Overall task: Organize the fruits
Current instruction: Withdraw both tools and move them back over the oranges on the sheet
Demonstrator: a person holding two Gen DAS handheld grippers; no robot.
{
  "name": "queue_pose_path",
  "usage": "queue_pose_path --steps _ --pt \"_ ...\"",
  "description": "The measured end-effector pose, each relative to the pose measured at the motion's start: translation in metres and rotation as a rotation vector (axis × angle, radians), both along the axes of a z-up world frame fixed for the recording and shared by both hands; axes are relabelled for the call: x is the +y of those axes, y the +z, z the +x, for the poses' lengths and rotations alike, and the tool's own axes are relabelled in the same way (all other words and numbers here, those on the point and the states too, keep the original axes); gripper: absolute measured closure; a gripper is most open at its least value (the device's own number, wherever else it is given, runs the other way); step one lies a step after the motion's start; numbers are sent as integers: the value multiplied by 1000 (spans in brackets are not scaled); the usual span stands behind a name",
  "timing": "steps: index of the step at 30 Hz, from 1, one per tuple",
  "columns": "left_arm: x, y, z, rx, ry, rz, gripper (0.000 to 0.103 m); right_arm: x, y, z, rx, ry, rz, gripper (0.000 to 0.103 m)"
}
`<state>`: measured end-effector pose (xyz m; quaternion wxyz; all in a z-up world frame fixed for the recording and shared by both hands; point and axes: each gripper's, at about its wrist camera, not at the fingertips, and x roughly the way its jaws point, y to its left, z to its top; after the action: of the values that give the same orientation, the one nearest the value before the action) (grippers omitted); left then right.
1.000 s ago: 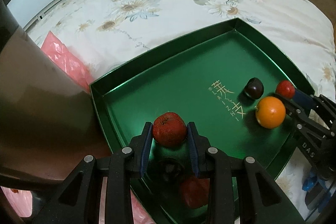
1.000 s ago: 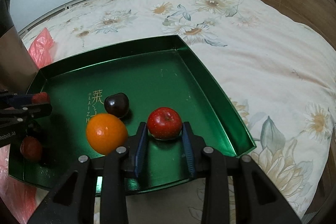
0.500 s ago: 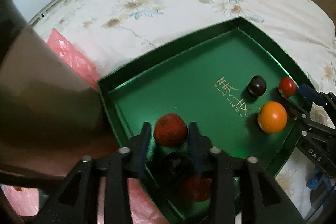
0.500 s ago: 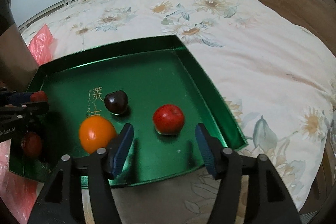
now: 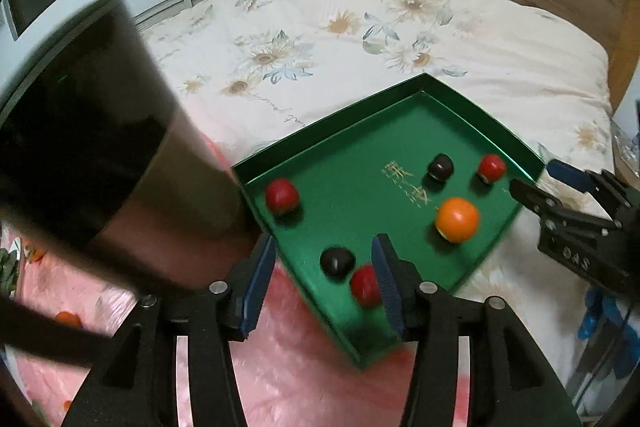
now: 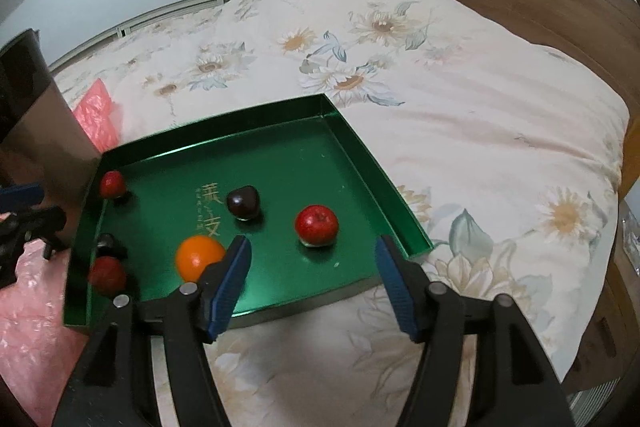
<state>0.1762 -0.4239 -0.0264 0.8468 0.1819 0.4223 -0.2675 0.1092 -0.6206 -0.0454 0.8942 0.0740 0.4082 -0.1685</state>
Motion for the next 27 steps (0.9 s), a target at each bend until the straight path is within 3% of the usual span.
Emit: queue_pose_path --steps 2,5,16,27 --pt "13 7 -11 -16 2 0 58 6 6 -5 -6 2 3 18" --pt "29 16 -21 -23 21 -11 58 19 13 -14 -18 8 7 8" --pt "117 36 -64 -47 118 -35 55 71 22 -51 -34 35 53 8" --pt "213 40 -88 -64 276 -51 53 123 32 -84 -50 65 70 5"
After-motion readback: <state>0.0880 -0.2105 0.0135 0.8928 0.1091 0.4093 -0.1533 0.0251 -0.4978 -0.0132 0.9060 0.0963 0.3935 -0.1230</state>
